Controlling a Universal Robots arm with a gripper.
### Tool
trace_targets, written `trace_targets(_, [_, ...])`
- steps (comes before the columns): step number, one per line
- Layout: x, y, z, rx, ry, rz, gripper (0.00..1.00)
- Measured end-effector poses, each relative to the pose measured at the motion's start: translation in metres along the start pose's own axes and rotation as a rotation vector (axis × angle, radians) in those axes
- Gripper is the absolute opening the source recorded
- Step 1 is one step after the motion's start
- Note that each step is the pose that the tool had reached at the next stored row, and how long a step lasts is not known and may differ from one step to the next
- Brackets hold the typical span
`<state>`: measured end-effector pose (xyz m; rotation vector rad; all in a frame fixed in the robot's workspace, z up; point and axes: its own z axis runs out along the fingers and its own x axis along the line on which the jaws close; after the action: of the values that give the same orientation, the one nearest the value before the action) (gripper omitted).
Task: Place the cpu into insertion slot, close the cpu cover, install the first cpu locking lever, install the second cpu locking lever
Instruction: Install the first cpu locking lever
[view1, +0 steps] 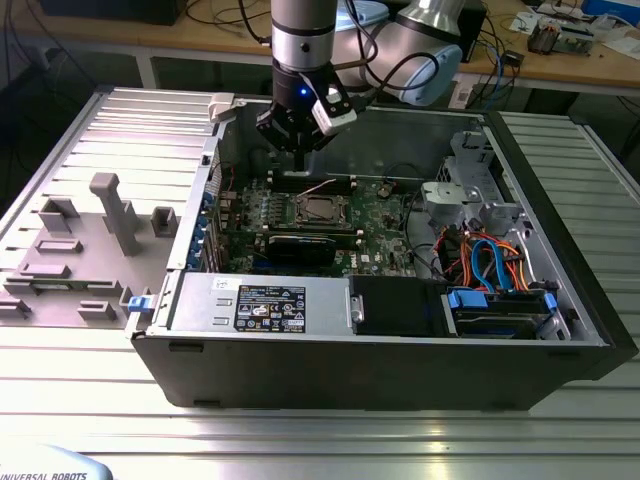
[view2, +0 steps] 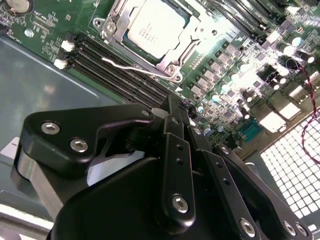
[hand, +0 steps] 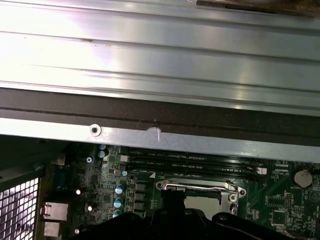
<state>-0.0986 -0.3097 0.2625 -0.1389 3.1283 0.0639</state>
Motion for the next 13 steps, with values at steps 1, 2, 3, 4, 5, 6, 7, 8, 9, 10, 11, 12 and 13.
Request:
trace_targets(1, [0.0, -0.0003, 0.0001, -0.0001, 0.0001, 0.0, 0.11])
trace_targets(2, [0.0001, -0.0005, 0.0001, 0.0, 0.0002, 0.0, 0.11])
trace_targets(3, [0.0001, -0.0008, 0.0004, -0.0005, 0.0001, 0.0, 0.11])
trace_targets(4, [0.0001, -0.0009, 0.0006, -0.001, 0.0001, 0.0, 0.11])
trace_targets(5, [0.0, -0.0011, 0.0007, -0.0013, 0.0001, 0.0, 0.11])
trace_targets(6, [-0.0003, -0.0015, 0.0008, -0.0021, 0.0001, 0.0, 0.11])
trace_targets(7, [-0.0009, -0.0015, 0.001, -0.0023, 0.0001, 0.0, 0.11])
trace_targets(8, [-0.0022, -0.0017, 0.0011, -0.0022, 0.0003, 0.0, 0.11])
trace_targets(9, [-0.0038, -0.0019, 0.0016, -0.0024, 0.0003, 0.0, 0.11])
trace_targets(10, [-0.0056, -0.0021, 0.0026, -0.0028, 0.0001, 0.0, 0.11])
trace_targets(11, [-0.0068, -0.0021, 0.0031, -0.0038, 0.0, 0.0, 0.11])
trace_targets(12, [-0.0078, -0.0023, 0.0035, -0.0061, 0.0, 0.0, 0.11])
trace_targets(13, [-0.0094, -0.0024, 0.0038, -0.0134, -0.0005, 0.0, 0.11])
